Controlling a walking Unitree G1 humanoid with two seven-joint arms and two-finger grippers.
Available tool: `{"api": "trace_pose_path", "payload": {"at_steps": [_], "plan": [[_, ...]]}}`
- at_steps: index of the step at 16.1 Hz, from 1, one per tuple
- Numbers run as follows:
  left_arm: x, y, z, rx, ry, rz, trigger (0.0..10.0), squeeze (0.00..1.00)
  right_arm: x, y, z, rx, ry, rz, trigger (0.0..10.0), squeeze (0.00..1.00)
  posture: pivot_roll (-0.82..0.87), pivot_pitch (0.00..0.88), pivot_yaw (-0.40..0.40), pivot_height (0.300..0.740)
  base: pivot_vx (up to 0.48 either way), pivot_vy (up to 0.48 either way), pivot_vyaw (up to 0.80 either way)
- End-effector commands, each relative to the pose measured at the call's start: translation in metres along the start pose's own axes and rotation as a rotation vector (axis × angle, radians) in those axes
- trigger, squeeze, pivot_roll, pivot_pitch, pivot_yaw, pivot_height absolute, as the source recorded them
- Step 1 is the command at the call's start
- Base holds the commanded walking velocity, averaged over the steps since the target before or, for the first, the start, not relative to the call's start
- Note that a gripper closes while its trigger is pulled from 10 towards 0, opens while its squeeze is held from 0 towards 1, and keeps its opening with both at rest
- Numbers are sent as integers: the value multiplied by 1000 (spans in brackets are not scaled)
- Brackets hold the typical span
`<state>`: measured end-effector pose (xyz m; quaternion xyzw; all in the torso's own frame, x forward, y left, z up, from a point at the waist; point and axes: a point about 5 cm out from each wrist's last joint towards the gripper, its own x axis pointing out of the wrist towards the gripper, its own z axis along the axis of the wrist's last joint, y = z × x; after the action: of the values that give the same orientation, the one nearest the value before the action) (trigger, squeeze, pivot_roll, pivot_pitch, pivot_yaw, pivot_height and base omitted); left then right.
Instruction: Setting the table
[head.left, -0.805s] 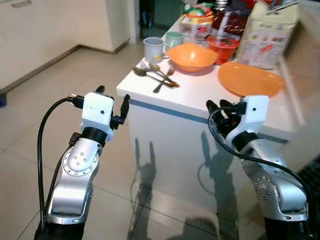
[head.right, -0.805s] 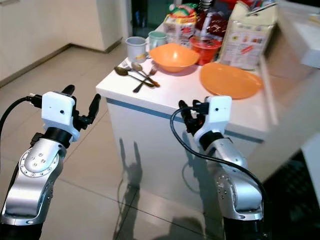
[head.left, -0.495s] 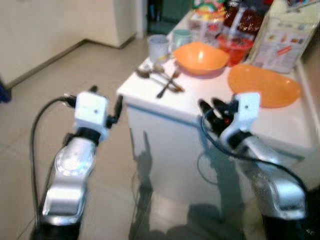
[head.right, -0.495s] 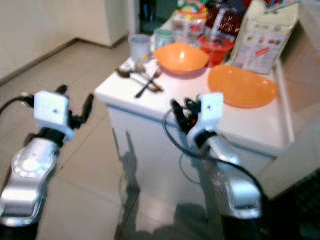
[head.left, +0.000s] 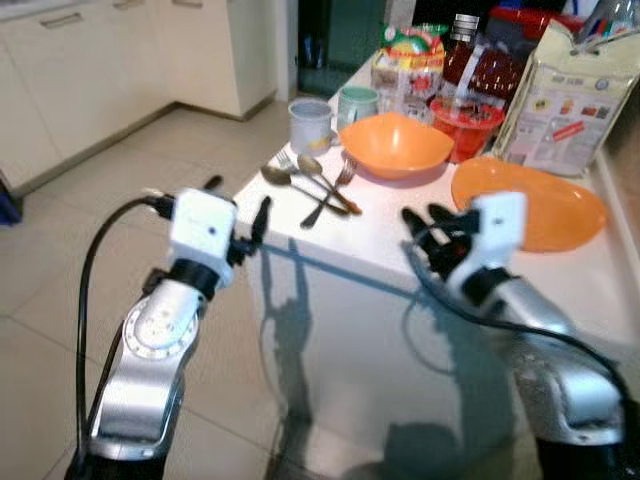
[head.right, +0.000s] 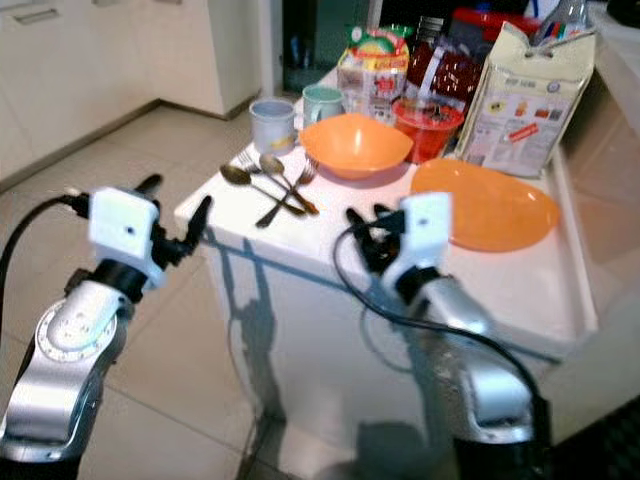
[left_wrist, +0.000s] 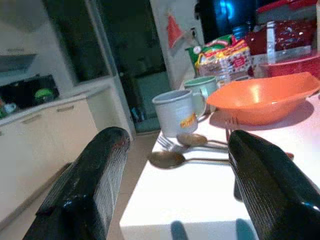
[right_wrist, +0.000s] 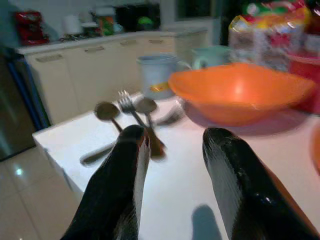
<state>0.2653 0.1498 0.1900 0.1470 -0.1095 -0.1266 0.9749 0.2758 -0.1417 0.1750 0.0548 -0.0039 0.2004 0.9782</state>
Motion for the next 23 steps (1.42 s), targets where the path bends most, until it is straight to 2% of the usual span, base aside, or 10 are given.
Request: {"api": "trace_pose_path", "payload": {"at_steps": [1, 4, 9, 10, 11, 13, 14, 19, 22, 23], "plan": [[-7, 2, -4, 10, 20, -9, 10000, 0, -3, 10, 0, 14, -11, 55, 10000, 0, 0, 0, -21, 740, 0, 0, 0], [-9, 2, -9, 12, 57, -45, 10000, 0, -2, 6, 0, 28, -6, 44, 10000, 0, 1, 0, -17, 740, 0, 0, 0], [-4, -4, -14, 19, 79, -75, 10000, 0, 27, -2, 10, -33, -19, 66, 10000, 0, 4, 0, -31, 740, 0, 0, 0], [-2, -7, -16, 23, 93, -90, 10000, 0, 37, -4, 10, -55, -4, 83, 10000, 765, -2, 0, -30, 740, 0, 0, 0], [0, -9, -16, 18, 96, -113, 10000, 0, 52, -6, 9, -92, 35, 129, 10000, 1000, -4, 0, -30, 740, 0, 0, 0], [0, -11, -16, 18, 97, -127, 10000, 0, 65, -7, 9, -122, 73, 167, 10000, 1000, 0, 0, -37, 740, 0, 0, 0], [-4, -11, -15, 18, 97, -132, 10000, 0, 81, -5, 9, -142, 111, 229, 10000, 1000, 13, 0, -53, 740, 0, 0, 0], [-25, -8, -16, 23, 152, -189, 10000, 0, 117, 13, -4, -158, 210, 376, 10000, 1000, 81, 0, -74, 740, 0, 0, 0], [-26, -11, -11, 10, 154, -226, 10000, 0, 133, 20, 1, -188, 225, 369, 10000, 1000, 109, 0, -82, 740, 0, 0, 0], [-26, -10, -8, 26, 157, -237, 10000, 0, 140, 22, 6, -208, 230, 322, 10000, 1000, 129, 0, -83, 740, 0, 0, 0]]}}
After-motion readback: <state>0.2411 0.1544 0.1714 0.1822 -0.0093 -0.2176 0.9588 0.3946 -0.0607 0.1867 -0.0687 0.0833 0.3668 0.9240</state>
